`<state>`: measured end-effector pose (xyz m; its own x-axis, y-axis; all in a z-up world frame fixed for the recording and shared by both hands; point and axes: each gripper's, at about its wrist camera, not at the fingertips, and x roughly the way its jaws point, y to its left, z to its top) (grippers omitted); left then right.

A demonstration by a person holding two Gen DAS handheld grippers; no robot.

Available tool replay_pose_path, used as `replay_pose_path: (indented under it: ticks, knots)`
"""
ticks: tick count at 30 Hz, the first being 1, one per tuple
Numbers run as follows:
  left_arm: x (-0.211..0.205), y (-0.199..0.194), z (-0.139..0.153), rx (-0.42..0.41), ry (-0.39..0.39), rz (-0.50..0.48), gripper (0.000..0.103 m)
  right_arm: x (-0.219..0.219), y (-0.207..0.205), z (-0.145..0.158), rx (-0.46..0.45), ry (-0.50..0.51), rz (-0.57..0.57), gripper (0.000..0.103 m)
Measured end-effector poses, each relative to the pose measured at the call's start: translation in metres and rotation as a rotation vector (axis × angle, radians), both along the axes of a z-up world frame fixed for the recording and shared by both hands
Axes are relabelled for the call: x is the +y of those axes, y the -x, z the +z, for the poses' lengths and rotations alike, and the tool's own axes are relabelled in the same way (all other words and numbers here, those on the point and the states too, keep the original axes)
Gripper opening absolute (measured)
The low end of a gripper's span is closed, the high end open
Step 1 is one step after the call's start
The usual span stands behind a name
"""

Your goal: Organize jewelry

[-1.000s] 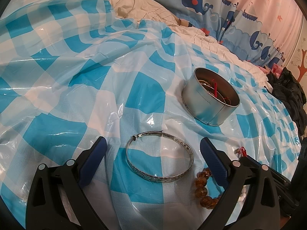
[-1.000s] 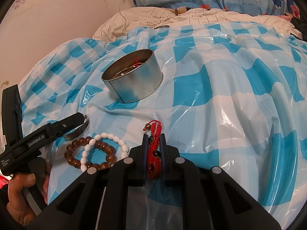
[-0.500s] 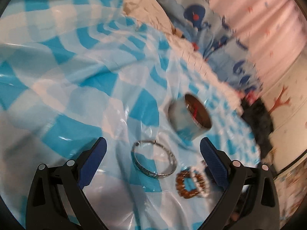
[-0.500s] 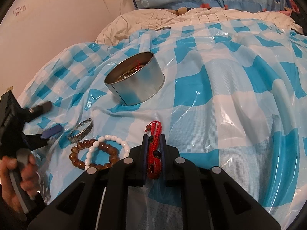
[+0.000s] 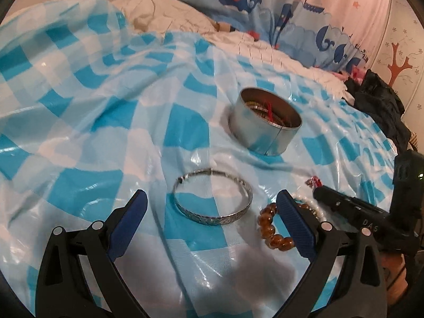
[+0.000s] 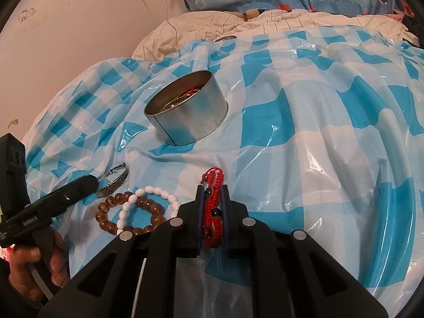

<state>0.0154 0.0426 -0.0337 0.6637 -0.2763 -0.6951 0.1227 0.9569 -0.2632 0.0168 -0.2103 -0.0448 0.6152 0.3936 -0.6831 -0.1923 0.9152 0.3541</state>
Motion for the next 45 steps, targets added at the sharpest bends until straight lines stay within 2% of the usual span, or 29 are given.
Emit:
replay_pose_path:
  ticks: [5,9,13,16,21,26,31,38,41,45]
  knots:
    - [-0.005,-0.003,0.0,-0.007,-0.024,-0.002,0.094,0.0,0.0,0.0,0.0,0.0,0.0,0.013]
    - [-0.01,-0.013,-0.007,0.037,-0.035,0.013,0.094,0.0,0.0,0.0,0.0,0.0,0.0,0.013]
    - [-0.018,-0.017,-0.011,0.046,-0.091,0.015,0.094,0.0,0.0,0.0,0.0,0.0,0.0,0.013]
    - [-0.019,-0.016,-0.012,0.036,-0.101,0.033,0.093,0.0,0.0,0.0,0.0,0.0,0.0,0.013]
    - [-0.02,-0.012,-0.012,0.004,-0.132,0.07,0.073,0.0,0.0,-0.001,-0.001,-0.002,0.0,0.013]
    - [-0.016,-0.01,-0.011,-0.012,-0.112,0.078,0.066,0.001,0.0,-0.001,-0.001,-0.007,0.001,0.013]
    - [-0.014,-0.01,-0.011,-0.02,-0.093,0.082,0.066,0.001,0.0,-0.001,-0.001,-0.011,0.001,0.014]
    - [-0.008,-0.009,-0.007,-0.037,-0.025,0.096,0.066,0.001,0.001,0.001,0.001,-0.023,0.003,0.014]
    - [-0.004,-0.007,-0.002,-0.048,0.02,0.103,0.066,0.001,0.001,0.0,0.003,-0.028,0.003,0.013]
    - [-0.004,-0.005,0.011,-0.087,0.042,0.095,0.066,0.0,0.001,0.001,0.0,-0.033,0.004,0.013]
